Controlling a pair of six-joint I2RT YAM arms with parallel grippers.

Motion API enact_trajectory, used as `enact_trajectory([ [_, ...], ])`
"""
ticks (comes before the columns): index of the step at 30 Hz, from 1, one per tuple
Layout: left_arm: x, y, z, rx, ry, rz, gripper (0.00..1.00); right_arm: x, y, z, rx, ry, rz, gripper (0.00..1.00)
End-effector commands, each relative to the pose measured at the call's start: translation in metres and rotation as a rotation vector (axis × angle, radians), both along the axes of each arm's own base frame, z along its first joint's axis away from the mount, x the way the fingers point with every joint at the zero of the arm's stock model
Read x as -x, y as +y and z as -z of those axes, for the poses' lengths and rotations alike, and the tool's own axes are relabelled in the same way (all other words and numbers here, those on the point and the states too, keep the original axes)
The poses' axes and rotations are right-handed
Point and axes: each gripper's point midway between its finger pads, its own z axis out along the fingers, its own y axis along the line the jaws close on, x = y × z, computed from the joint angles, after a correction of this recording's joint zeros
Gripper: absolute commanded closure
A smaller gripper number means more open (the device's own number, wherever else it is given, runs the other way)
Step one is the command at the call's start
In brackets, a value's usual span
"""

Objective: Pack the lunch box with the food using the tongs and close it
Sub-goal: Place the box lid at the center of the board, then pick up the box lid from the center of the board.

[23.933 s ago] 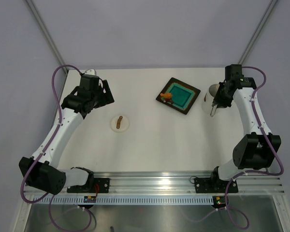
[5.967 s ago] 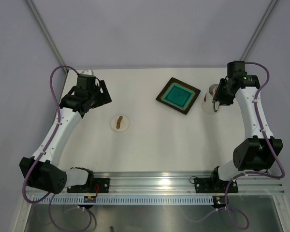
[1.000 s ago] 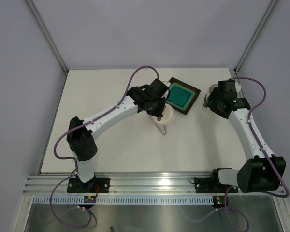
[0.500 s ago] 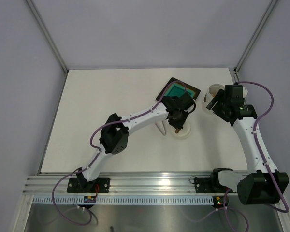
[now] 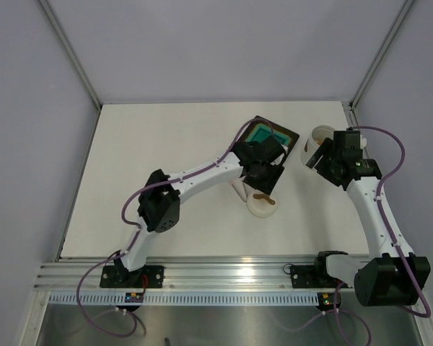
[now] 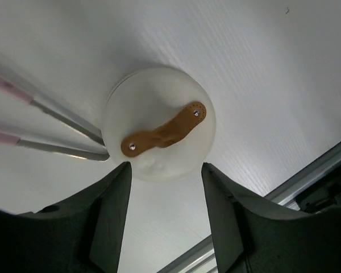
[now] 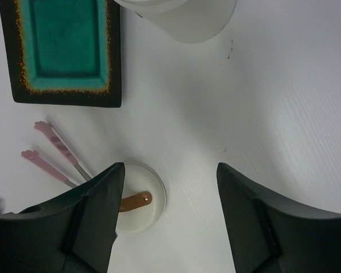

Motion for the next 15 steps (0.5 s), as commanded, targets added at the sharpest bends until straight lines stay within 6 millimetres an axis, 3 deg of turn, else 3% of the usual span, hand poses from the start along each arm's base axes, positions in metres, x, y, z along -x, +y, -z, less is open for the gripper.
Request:
enact_trajectory([
  [1, -0.025, 0.038, -0.096, 0.135, -0.179, -0.072, 0.45, 0.003, 0.011, 0.011, -0.047, 0.021, -0.050, 0.27],
  [2, -0.035, 0.067, -0.106, 0.156, -0.174, -0.135, 0.45, 0.003, 0.019, 0.015, -0.077, 0.018, -0.078, 0.27],
  [5, -0.053, 0.107, -0.122, 0.222, -0.167, -0.241, 0.45, 0.003, 0.032, 0.020, -0.082, 0.025, -0.118, 0.29],
  [6, -0.063, 0.137, -0.129, 0.231, -0.182, -0.306, 0.45, 0.005, 0.047, 0.022, -0.068, 0.035, -0.165, 0.29],
  [8, -0.073, 0.163, -0.137, 0.241, -0.211, -0.375, 0.45, 0.004, 0.061, 0.027, -0.018, 0.058, -0.200, 0.29],
  [9, -0.079, 0.185, -0.143, 0.241, -0.229, -0.422, 0.45, 0.010, 0.082, 0.031, -0.004, 0.079, -0.272, 0.30],
  [15, -0.089, 0.248, -0.156, 0.237, -0.273, -0.556, 0.45, 0.028, 0.133, 0.074, 0.037, 0.278, -0.556, 0.31],
])
